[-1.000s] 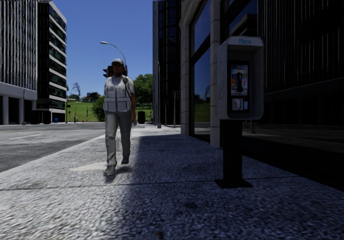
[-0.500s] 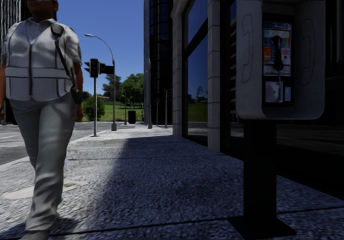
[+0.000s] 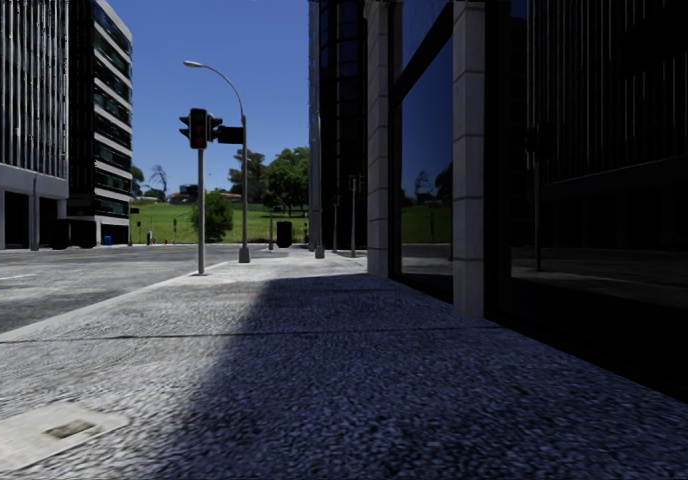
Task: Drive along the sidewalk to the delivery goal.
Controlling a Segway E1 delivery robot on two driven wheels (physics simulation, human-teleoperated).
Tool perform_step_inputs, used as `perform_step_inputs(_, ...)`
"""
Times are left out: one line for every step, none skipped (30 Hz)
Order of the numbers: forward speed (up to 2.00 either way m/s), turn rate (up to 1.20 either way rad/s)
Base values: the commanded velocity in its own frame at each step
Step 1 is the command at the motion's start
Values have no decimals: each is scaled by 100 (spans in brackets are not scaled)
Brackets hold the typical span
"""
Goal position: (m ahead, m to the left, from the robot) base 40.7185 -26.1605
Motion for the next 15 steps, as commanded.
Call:
perform_step_inputs(151, 39)
perform_step_inputs(151, 40)
perform_step_inputs(151, 43)
perform_step_inputs(151, 44)
perform_step_inputs(151, 44)
perform_step_inputs(151, 44)
perform_step_inputs(151, 44)
perform_step_inputs(151, 44)
perform_step_inputs(151, 39)
perform_step_inputs(151, 22)
perform_step_inputs(151, 0)
perform_step_inputs(151, 0)
perform_step_inputs(151, 0)
perform_step_inputs(151, 0)
perform_step_inputs(151, 0)
